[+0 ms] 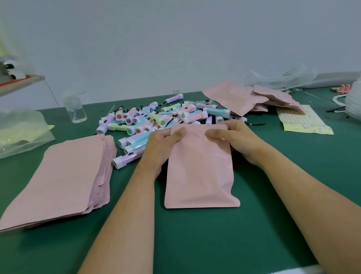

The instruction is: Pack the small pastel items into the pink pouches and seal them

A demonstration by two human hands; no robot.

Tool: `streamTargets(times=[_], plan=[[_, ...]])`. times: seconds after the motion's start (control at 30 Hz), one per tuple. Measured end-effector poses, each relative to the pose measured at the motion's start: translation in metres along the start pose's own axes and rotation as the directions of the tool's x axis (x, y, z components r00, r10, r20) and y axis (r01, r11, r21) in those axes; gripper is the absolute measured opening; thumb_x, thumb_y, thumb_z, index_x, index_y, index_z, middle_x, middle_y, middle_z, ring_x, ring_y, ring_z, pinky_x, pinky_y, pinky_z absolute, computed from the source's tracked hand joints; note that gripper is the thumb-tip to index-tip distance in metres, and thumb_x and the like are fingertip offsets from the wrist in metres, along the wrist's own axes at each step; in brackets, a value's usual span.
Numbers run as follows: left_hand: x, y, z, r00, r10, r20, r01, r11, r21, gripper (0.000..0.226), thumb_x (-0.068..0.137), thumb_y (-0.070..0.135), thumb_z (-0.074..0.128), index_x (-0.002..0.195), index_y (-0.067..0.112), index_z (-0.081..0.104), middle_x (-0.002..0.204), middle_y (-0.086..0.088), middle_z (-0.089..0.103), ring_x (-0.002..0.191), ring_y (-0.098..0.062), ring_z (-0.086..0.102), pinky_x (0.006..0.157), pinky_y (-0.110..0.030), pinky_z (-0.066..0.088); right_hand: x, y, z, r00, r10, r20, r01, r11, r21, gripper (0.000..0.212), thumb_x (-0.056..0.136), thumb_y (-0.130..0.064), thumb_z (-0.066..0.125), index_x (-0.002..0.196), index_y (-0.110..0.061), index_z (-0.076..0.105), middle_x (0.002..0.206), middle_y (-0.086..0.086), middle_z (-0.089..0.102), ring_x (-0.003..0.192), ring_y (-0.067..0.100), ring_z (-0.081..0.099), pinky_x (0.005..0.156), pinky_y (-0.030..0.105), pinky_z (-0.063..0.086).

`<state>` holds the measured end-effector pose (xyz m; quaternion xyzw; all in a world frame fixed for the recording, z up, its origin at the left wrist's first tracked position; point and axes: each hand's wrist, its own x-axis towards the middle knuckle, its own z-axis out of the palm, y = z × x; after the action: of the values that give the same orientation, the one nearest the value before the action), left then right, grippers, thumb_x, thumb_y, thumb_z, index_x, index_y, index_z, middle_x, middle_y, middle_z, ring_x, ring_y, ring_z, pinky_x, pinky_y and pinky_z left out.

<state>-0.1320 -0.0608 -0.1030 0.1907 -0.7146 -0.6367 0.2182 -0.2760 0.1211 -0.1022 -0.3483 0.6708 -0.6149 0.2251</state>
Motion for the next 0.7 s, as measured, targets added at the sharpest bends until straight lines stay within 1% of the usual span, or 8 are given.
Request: streamTargets(times=[0.17,0.23,0.33,0.43,0.5,0.57,0.63,0.7], plan=[[-0.004,0.003,0.0,0.995,0.001,0.1,0.004,0.999,-0.05,0.029,0.086,0.046,0.083,0.101,0.021,0.083,0.1,-0.004,0.082,0.094,-0.023,0.078,0.087,-0.039,0.061,-0.002,-0.002,0.002,1.0,-0.017,0.018,0.018,0.999,-0.037,0.006,0.093,-0.018,0.075,0.088,-0.017,0.078,0.095,0.008,0.08,0.08,0.019,0.075,0.065,0.023,0.056],[-0.004,0.003,0.001,0.992,0.002,0.127,0.009,0.997,-0.082,0.03,0.084,0.04,0.087,0.109,0.024,0.082,0.103,-0.002,0.082,0.097,-0.023,0.079,0.083,-0.037,0.064,-0.004,-0.004,0.005,0.999,-0.032,0.012,0.033,0.997,-0.07,0.007,0.093,-0.019,0.076,0.087,-0.015,0.078,0.093,0.01,0.079,0.079,0.019,0.074,0.065,0.024,0.056],[-0.003,0.003,0.002,0.997,0.013,0.082,-0.007,0.997,-0.072,0.034,0.08,0.034,0.092,0.112,0.034,0.081,0.108,0.007,0.08,0.097,-0.016,0.077,0.075,-0.028,0.063,-0.004,-0.007,0.008,0.999,-0.043,-0.011,0.042,0.992,-0.12,0.019,0.087,-0.022,0.079,0.091,-0.004,0.076,0.094,0.02,0.075,0.078,0.022,0.072,0.071,0.033,0.055],[0.0,0.0,0.003,0.996,0.062,0.061,-0.063,0.998,0.01,0.039,0.082,0.035,0.089,0.117,0.046,0.076,0.137,0.009,0.061,0.121,-0.014,0.062,0.089,-0.028,0.058,-0.005,-0.008,0.012,0.999,-0.031,-0.031,0.026,0.988,-0.155,0.015,0.08,-0.023,0.084,0.094,-0.019,0.081,0.095,0.007,0.078,0.091,0.02,0.075,0.086,0.037,0.059],[0.0,-0.004,0.005,0.993,0.103,0.061,-0.108,0.99,0.087,0.045,0.084,0.035,0.087,0.123,0.047,0.069,0.141,0.013,0.049,0.129,-0.009,0.047,0.086,-0.016,0.044,-0.006,-0.009,0.015,0.998,-0.034,-0.045,0.026,0.986,-0.163,0.018,0.077,-0.025,0.089,0.093,-0.027,0.081,0.095,-0.002,0.08,0.093,0.02,0.076,0.088,0.037,0.062],[0.002,-0.007,0.006,0.992,0.116,0.047,-0.12,0.987,0.107,0.051,0.083,0.035,0.088,0.127,0.044,0.064,0.137,0.015,0.045,0.127,-0.007,0.042,0.081,-0.012,0.038,-0.006,-0.008,0.016,0.997,-0.05,-0.063,0.038,0.985,-0.171,0.024,0.076,-0.027,0.091,0.097,-0.029,0.079,0.097,0.001,0.079,0.092,0.022,0.076,0.086,0.041,0.063],[0.004,-0.008,0.007,0.992,0.123,0.029,-0.125,0.986,0.108,0.056,0.081,0.037,0.09,0.129,0.042,0.063,0.137,0.015,0.046,0.127,-0.006,0.044,0.083,-0.014,0.04,-0.006,-0.009,0.016,0.994,-0.072,-0.081,0.055,0.98,-0.189,0.036,0.076,-0.029,0.091,0.107,-0.033,0.073,0.105,0.005,0.076,0.096,0.025,0.075,0.086,0.043,0.062],[0.007,-0.01,0.008,0.993,0.115,0.032,-0.117,0.991,0.07,0.057,0.078,0.041,0.092,0.128,0.041,0.066,0.139,0.013,0.055,0.125,-0.008,0.054,0.09,-0.023,0.052,-0.004,-0.009,0.013,0.992,-0.083,-0.094,0.064,0.98,-0.188,0.048,0.074,-0.03,0.092,0.113,-0.039,0.067,0.112,0.005,0.07,0.1,0.024,0.072,0.085,0.042,0.062]])
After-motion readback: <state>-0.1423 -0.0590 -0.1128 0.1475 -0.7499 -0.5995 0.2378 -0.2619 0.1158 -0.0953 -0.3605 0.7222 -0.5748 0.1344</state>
